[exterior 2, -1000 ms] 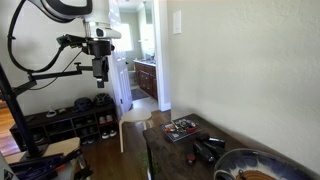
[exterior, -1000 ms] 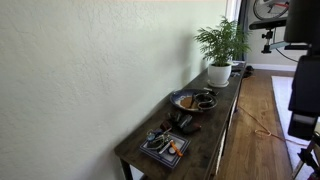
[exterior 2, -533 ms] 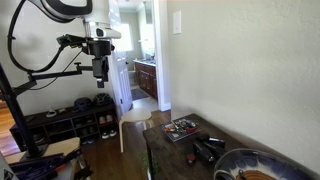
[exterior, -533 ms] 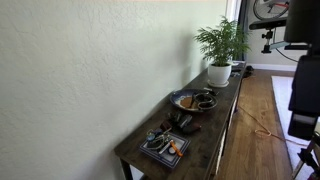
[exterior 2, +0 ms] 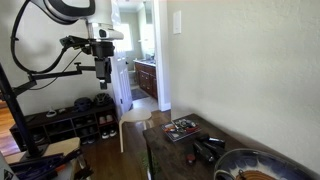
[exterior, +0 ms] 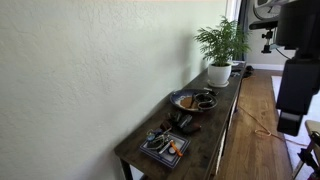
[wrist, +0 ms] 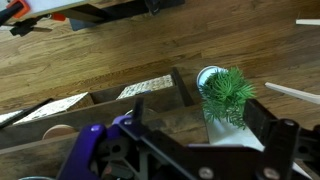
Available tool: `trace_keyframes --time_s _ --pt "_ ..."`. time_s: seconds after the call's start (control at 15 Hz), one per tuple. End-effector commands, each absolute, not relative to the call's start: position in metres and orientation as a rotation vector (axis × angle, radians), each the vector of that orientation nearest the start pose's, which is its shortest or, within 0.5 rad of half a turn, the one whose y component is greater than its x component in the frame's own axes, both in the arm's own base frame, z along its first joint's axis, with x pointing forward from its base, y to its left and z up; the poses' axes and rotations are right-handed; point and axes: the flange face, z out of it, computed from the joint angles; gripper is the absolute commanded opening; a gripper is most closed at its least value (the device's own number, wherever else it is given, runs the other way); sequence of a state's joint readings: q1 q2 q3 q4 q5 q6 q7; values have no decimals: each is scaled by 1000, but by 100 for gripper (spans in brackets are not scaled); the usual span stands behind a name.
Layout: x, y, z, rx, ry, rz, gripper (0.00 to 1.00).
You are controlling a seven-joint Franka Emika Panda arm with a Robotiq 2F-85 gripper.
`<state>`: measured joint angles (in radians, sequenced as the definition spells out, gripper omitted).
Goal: Move the black object with the red spot on it to the right bowl
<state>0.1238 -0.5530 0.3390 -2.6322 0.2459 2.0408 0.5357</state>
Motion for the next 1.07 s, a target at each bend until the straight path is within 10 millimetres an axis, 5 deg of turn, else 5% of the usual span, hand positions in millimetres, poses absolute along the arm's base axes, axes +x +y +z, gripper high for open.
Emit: trace_keyframes --time_s 0.0,0.73,0.93,1.0 --pt "353 152 398 -3119 422 81 100" --pt "431 98 358 -3126 528 97 100" --pt "446 86 348 -3132 523 109 100" --pt "433 95 353 -3126 535 122 100"
